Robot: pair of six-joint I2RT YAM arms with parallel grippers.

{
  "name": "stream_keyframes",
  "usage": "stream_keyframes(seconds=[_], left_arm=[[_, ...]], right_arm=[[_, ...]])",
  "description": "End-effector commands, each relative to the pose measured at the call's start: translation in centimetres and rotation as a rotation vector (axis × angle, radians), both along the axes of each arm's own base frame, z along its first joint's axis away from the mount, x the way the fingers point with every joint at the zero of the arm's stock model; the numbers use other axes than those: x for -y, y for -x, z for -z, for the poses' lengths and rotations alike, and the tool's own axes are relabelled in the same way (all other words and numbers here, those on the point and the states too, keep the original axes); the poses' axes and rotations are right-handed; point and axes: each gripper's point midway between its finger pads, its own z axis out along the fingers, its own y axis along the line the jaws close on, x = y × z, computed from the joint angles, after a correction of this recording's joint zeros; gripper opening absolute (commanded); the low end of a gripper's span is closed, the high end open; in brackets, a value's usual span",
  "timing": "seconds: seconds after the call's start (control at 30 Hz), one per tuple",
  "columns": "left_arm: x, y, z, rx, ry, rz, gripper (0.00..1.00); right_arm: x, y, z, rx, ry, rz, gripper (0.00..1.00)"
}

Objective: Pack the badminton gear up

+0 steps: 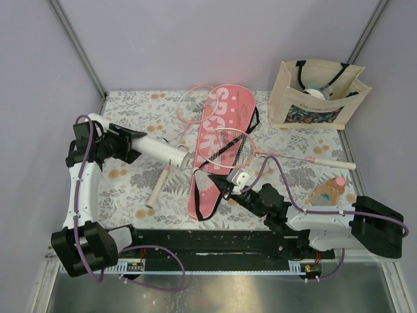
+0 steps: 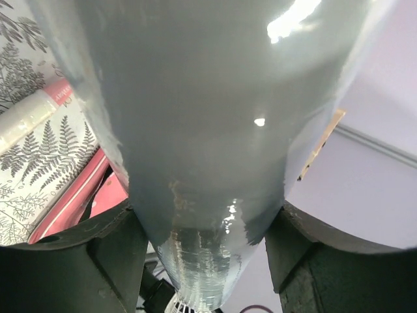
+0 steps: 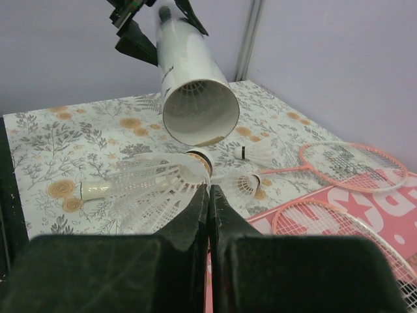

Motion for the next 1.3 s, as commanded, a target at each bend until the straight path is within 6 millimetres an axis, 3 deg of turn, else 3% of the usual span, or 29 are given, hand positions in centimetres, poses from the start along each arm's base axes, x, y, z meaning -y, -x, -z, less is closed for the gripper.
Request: stream_keyframes(seconds=[0.0, 0.47, 0.53, 0.67, 0.8, 1.0, 1.13, 1.27], left_arm=[[1.6, 0.0, -1.6, 0.116, 0.033, 0.151, 0.43], [3.5, 1.6, -1.9, 0.13, 0.138, 0.221, 0.43], [3.7, 1.8, -2.0, 0.13, 0.145, 0.222, 0.43], [3.9, 2.1, -2.0, 0.116, 0.173, 0.219, 0.43], [4.0, 2.2, -2.1, 0.111, 0.185, 0.22, 0.43], [3.9, 2.0, -2.3, 0.119, 0.177, 0.211, 0.43], [3.8, 1.8, -2.9, 0.136, 0.155, 0.212, 0.43], [3.9, 1.8, -2.6, 0.124, 0.169, 0.218, 0.43]], right_arm=[[-1.7, 0.7, -2.8, 0.092, 0.02, -0.065, 0.0], [-5.5, -1.5, -6.1, 0.156, -0.095, -0.025, 0.0], [-5.3, -2.5, -6.0, 0.149, -0.111, 0.029, 0.08], [-5.2, -3.3, -5.5, 0.142, -0.131, 0.078, 0.1], [-4.8, -3.6, -4.7, 0.117, -0.143, 0.104, 0.37], [-3.7, -3.3, -4.7, 0.073, -0.179, 0.106, 0.59], [-3.2, -2.5, -4.0, -0.047, -0.152, 0.092, 0.69], [-2.4, -2.1, -3.9, -0.117, -0.182, 0.09, 0.71]])
